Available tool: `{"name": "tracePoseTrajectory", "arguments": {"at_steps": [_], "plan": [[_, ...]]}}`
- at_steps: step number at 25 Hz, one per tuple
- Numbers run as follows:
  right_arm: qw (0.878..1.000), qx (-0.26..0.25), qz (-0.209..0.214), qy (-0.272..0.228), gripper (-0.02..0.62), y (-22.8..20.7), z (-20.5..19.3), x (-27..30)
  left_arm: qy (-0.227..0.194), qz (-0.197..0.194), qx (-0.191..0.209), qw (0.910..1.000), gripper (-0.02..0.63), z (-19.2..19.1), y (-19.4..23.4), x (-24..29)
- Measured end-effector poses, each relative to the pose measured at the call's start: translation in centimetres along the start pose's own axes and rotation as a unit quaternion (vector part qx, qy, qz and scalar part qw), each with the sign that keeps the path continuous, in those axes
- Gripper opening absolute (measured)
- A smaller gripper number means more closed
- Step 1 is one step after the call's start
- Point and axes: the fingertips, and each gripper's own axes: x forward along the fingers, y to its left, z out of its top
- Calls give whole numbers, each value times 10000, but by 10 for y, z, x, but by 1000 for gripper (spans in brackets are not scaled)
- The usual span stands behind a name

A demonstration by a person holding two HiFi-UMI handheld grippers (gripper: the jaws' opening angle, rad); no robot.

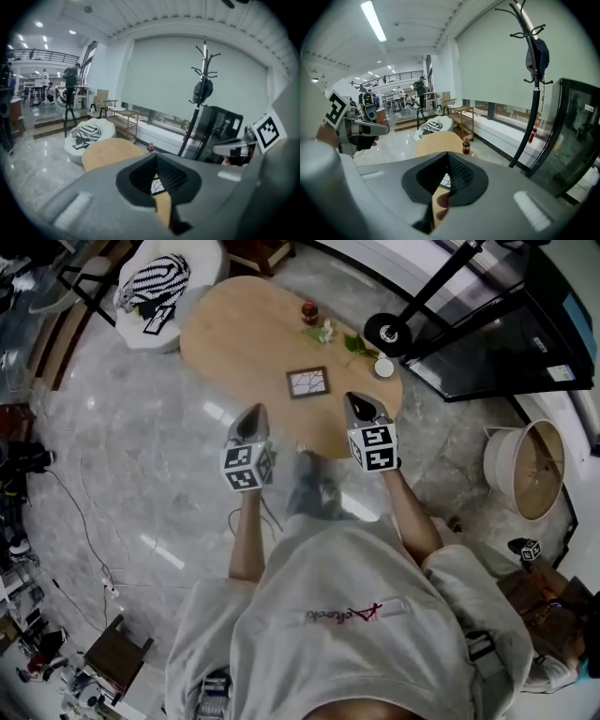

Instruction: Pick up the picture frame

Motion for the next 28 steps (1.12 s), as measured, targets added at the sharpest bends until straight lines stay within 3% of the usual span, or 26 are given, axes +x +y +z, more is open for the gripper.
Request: {"name": "tracePoseTrajectory", "arguments": {"at_steps": [14,28], "plan": [[9966,306,81,766,6,1,-65,71,756,-127,-331,9965,0,-69,31,66],[9888,586,149,1361,6,-3,-132,123,1364,-303,-420,9893,0,-135,48,123]]}}
